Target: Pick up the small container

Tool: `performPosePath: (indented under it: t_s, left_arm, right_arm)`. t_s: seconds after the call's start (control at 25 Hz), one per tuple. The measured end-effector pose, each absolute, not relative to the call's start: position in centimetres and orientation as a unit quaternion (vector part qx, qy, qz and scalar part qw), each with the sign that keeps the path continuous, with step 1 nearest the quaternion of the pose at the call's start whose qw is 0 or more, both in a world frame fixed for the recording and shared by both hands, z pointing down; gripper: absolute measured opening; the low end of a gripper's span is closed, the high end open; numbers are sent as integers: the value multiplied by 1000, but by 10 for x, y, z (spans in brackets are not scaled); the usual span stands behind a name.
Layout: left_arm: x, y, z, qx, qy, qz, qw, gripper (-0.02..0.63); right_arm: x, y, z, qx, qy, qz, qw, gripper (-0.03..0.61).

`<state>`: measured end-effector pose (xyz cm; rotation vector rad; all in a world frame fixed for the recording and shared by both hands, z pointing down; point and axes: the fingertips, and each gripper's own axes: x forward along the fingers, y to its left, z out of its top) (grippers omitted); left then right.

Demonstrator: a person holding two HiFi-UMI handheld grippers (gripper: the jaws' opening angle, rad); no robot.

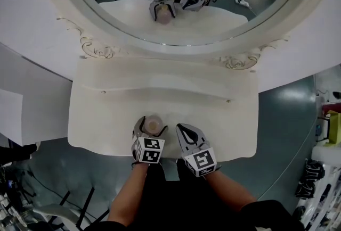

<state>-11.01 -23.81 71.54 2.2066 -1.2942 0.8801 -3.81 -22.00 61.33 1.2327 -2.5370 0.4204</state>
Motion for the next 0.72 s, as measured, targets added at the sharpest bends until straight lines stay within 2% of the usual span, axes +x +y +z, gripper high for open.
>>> performPosePath:
  t_s: [0.36,0.52,0.72]
  left_arm:
    - [-108,-241,718,800,-456,326,216,430]
    - [-108,-241,717,804,-455,321,206,402]
    - [-108,-241,715,807,-455,320,200,400]
  right_arm:
    - [-36,-225,618,428,-879,152,145,-5]
    - [-39,-226,618,426,-880,153,145,-5]
    - [-37,-223,618,428,-878,154,146,-5]
